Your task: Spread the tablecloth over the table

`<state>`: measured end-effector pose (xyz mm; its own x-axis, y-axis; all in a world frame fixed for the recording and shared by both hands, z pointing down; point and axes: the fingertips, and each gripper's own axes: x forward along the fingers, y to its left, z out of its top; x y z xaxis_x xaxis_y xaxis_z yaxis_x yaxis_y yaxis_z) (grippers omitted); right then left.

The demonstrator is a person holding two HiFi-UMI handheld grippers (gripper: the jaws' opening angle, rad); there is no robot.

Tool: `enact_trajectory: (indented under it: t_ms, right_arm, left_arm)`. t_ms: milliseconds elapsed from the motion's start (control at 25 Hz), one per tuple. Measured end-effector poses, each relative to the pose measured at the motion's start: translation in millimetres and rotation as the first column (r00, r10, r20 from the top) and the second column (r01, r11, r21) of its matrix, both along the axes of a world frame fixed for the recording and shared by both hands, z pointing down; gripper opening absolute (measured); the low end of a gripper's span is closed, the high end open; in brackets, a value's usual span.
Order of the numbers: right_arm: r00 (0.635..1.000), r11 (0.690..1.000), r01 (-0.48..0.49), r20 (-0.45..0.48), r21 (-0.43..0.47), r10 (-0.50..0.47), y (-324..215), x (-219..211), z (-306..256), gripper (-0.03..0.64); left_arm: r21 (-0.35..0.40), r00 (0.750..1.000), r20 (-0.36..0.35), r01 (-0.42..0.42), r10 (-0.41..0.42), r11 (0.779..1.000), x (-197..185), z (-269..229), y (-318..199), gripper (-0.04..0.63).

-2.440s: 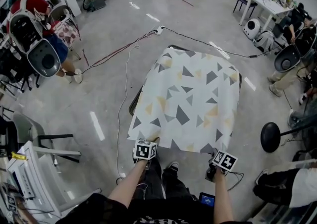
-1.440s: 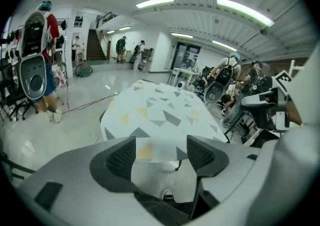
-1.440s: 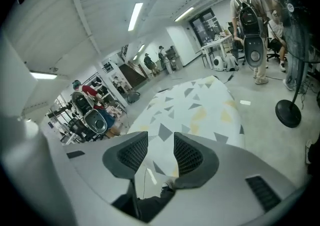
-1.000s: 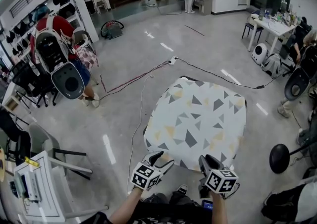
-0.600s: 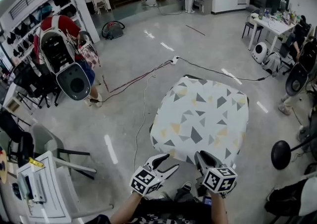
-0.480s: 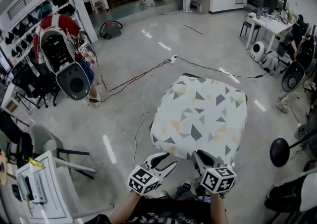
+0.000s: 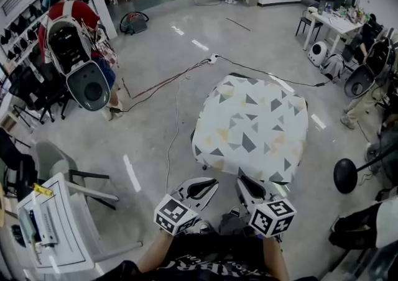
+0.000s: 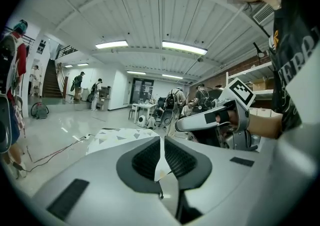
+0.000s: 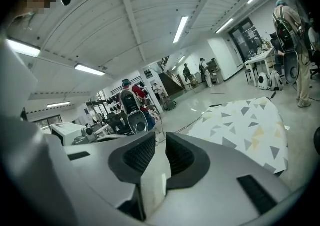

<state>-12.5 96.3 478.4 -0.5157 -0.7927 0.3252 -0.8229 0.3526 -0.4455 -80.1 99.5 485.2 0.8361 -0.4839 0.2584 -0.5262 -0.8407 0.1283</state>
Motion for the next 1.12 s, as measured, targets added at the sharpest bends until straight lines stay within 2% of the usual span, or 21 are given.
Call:
enact_trajectory:
  t_ms: [400,480,1120]
  right_arm:
    - [1.0,0.996,0.024,-0.004,0.087,-0.023,33,-26,-20,0.034]
    - [1.0,0.996,0.03,-0.008,0.088,-0.029,36,-28,-21,0.015]
    - [0.997,0.993,0.063,0.029,0.099,-0.066,54,-35,-24,0.014]
  left_arm:
    - [0.004,1.0,-0.018,0.004,-0.004,1.0,-13,-9,35,0.038]
    - [0.007,1.0,-0.025,0.002,-0.002,1.0,-13,-10,40,0.038]
    - [0.036,0.999,-0.005,-0.035,0.036,0.999,-3,-13,67,0.038]
